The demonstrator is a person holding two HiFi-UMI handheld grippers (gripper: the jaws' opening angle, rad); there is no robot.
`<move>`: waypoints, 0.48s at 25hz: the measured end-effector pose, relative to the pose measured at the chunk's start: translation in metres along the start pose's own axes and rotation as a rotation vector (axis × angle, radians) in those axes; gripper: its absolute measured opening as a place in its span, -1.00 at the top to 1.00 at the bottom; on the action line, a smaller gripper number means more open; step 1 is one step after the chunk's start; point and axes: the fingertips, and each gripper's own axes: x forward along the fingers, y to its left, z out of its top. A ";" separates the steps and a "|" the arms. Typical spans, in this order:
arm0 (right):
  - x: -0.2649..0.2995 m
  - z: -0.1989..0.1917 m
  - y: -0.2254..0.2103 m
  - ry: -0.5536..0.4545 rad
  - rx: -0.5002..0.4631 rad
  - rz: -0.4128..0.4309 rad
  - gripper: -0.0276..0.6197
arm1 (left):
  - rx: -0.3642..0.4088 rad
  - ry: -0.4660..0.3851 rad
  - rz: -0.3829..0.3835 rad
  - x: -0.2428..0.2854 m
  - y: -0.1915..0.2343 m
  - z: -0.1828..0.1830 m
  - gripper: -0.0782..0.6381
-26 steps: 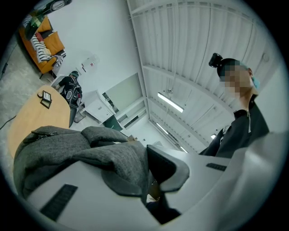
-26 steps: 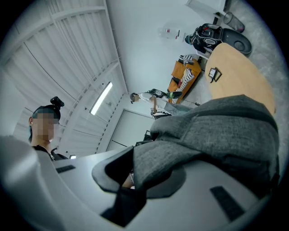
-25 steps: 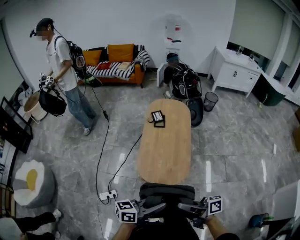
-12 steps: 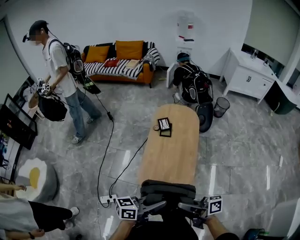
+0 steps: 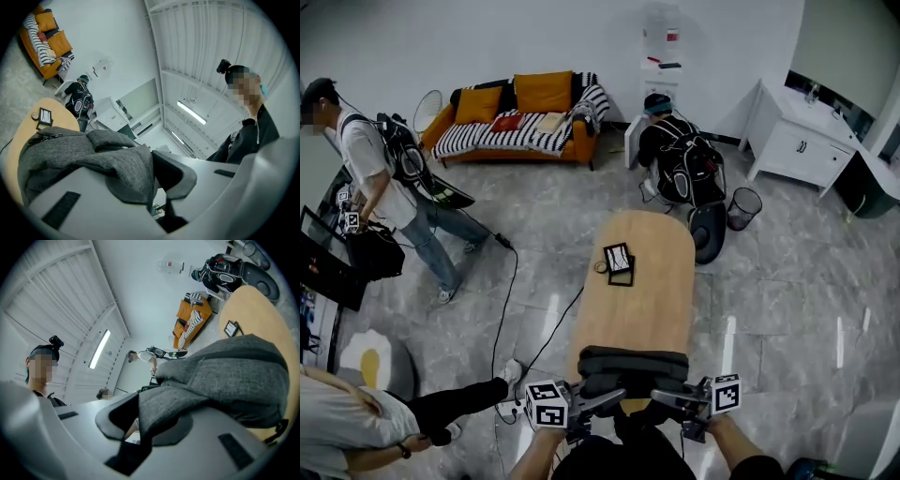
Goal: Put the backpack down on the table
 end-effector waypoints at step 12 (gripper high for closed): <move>0.009 0.128 -0.060 -0.056 -0.044 -0.047 0.63 | 0.039 0.016 -0.022 0.051 0.091 0.083 0.65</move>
